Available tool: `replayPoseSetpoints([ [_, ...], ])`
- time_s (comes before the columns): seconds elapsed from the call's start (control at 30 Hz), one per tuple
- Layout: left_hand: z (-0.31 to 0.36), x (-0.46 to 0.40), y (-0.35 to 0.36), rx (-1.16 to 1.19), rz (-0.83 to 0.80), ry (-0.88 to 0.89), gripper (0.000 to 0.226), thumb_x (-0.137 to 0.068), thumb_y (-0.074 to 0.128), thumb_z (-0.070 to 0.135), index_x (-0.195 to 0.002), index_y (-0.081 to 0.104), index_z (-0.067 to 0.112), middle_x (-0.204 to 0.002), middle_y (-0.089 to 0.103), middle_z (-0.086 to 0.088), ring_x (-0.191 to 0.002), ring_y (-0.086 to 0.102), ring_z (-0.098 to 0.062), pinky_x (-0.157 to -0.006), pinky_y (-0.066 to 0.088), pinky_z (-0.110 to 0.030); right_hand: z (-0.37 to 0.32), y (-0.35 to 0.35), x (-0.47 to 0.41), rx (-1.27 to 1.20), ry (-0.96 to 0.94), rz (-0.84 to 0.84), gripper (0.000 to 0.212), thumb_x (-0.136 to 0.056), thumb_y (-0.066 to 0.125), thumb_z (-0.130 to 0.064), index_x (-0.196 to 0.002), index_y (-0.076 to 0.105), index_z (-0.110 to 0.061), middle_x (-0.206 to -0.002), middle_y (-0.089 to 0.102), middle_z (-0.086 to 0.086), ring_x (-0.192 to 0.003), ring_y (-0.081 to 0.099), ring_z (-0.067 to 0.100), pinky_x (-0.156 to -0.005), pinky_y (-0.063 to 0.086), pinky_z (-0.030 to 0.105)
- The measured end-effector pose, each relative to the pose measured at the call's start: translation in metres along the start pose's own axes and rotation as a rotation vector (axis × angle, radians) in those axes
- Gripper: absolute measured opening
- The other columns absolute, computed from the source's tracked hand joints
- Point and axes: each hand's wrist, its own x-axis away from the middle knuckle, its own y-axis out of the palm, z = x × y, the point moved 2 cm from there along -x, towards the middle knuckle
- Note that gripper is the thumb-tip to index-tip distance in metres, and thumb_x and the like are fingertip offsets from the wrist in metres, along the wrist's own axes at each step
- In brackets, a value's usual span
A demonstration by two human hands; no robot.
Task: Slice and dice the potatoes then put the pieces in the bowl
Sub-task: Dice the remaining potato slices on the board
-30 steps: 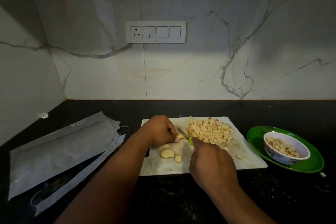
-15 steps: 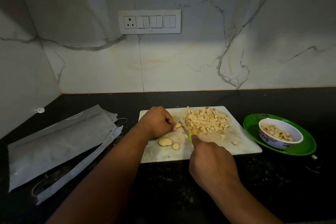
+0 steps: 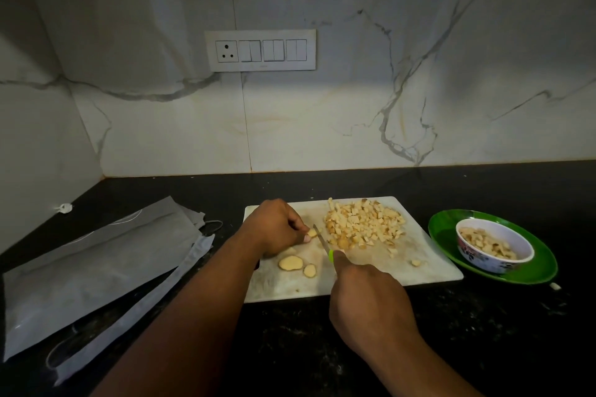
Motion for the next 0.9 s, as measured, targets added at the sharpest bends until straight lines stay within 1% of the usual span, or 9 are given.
replayPoseSetpoints([
  [0.17, -0.002, -0.002, -0.002, 0.012, -0.014, 0.004, 0.015, -0.078, 0.092, 0.028, -0.091, 0.085, 0.025, -0.085, 0.078, 0.016, -0.085, 0.070, 0.001, -0.088, 0.059, -0.025, 0.005, -0.010, 0.022, -0.028, -0.008, 0.021, 0.062, -0.098, 0.040, -0.030, -0.156, 0.021, -0.030, -0.105, 0.065, -0.005, -0.095, 0.064, 0.016, -0.067, 0.040, 0.029],
  [0.27, -0.003, -0.001, -0.003, 0.038, -0.018, -0.015, 0.015, -0.076, 0.093, 0.027, -0.089, 0.085, 0.024, -0.083, 0.079, 0.015, -0.085, 0.072, -0.001, -0.090, 0.060, -0.029, 0.000, -0.013, 0.013, -0.024, 0.013, 0.042, 0.062, -0.097, 0.040, -0.027, -0.156, 0.022, -0.031, -0.108, 0.065, -0.004, -0.096, 0.064, 0.017, -0.069, 0.042, 0.029],
  [0.4, -0.004, 0.001, -0.003, 0.069, -0.019, -0.004, 0.014, -0.076, 0.093, 0.025, -0.087, 0.085, 0.024, -0.082, 0.079, 0.014, -0.083, 0.073, -0.003, -0.091, 0.061, -0.034, -0.013, -0.009, -0.005, -0.007, 0.026, -0.027, 0.065, -0.092, 0.047, -0.019, -0.154, 0.028, -0.025, -0.115, 0.065, 0.001, -0.102, 0.064, 0.021, -0.077, 0.049, 0.032],
  [0.47, -0.004, 0.001, -0.003, 0.081, -0.016, -0.006, 0.014, -0.075, 0.094, 0.024, -0.086, 0.085, 0.024, -0.082, 0.079, 0.015, -0.083, 0.073, -0.002, -0.091, 0.061, -0.033, -0.013, -0.006, -0.001, 0.005, 0.013, -0.057, 0.065, -0.092, 0.046, -0.019, -0.154, 0.026, -0.024, -0.115, 0.065, 0.002, -0.103, 0.065, 0.022, -0.077, 0.049, 0.033],
  [0.53, -0.005, -0.001, -0.003, 0.078, -0.023, -0.019, 0.014, -0.076, 0.093, 0.024, -0.087, 0.085, 0.024, -0.082, 0.079, 0.015, -0.084, 0.073, -0.003, -0.090, 0.061, -0.031, -0.010, -0.005, 0.009, 0.010, 0.002, -0.071, 0.067, -0.094, 0.045, -0.022, -0.156, 0.021, -0.025, -0.115, 0.065, 0.000, -0.104, 0.065, 0.021, -0.080, 0.049, 0.034],
  [0.63, -0.005, -0.005, -0.003, 0.071, -0.041, -0.021, 0.015, -0.075, 0.093, 0.026, -0.088, 0.085, 0.024, -0.084, 0.079, 0.014, -0.086, 0.073, -0.004, -0.090, 0.061, -0.029, -0.007, -0.010, 0.020, -0.001, 0.007, -0.082, 0.064, -0.097, 0.042, -0.028, -0.156, 0.019, -0.029, -0.118, 0.065, -0.003, -0.108, 0.063, 0.019, -0.090, 0.048, 0.034],
  [0.7, -0.006, -0.005, -0.004, 0.052, -0.060, -0.011, 0.016, -0.077, 0.092, 0.026, -0.092, 0.085, 0.025, -0.087, 0.079, 0.014, -0.088, 0.072, -0.003, -0.090, 0.060, -0.027, -0.007, -0.013, 0.019, -0.013, 0.018, -0.059, 0.064, -0.096, 0.044, -0.029, -0.155, 0.022, -0.029, -0.117, 0.065, -0.004, -0.107, 0.063, 0.017, -0.087, 0.049, 0.032],
  [0.8, -0.007, -0.003, -0.006, 0.028, -0.071, -0.004, 0.019, -0.085, 0.086, 0.021, -0.103, 0.083, 0.024, -0.101, 0.079, 0.013, -0.095, 0.069, -0.002, -0.092, 0.054, -0.021, -0.012, -0.014, 0.010, -0.021, 0.025, -0.011, 0.062, -0.094, 0.045, -0.026, -0.153, 0.029, -0.027, -0.115, 0.065, -0.003, -0.104, 0.064, 0.017, -0.076, 0.046, 0.028],
  [0.9, -0.009, -0.002, -0.006, 0.045, -0.054, 0.003, 0.017, -0.086, 0.085, 0.023, -0.102, 0.083, 0.026, -0.101, 0.078, 0.014, -0.096, 0.070, -0.002, -0.097, 0.056, -0.025, -0.015, -0.018, 0.004, -0.024, 0.025, 0.013, 0.059, -0.092, 0.045, -0.025, -0.150, 0.034, -0.027, -0.114, 0.066, -0.003, -0.103, 0.064, 0.017, -0.076, 0.046, 0.028],
])
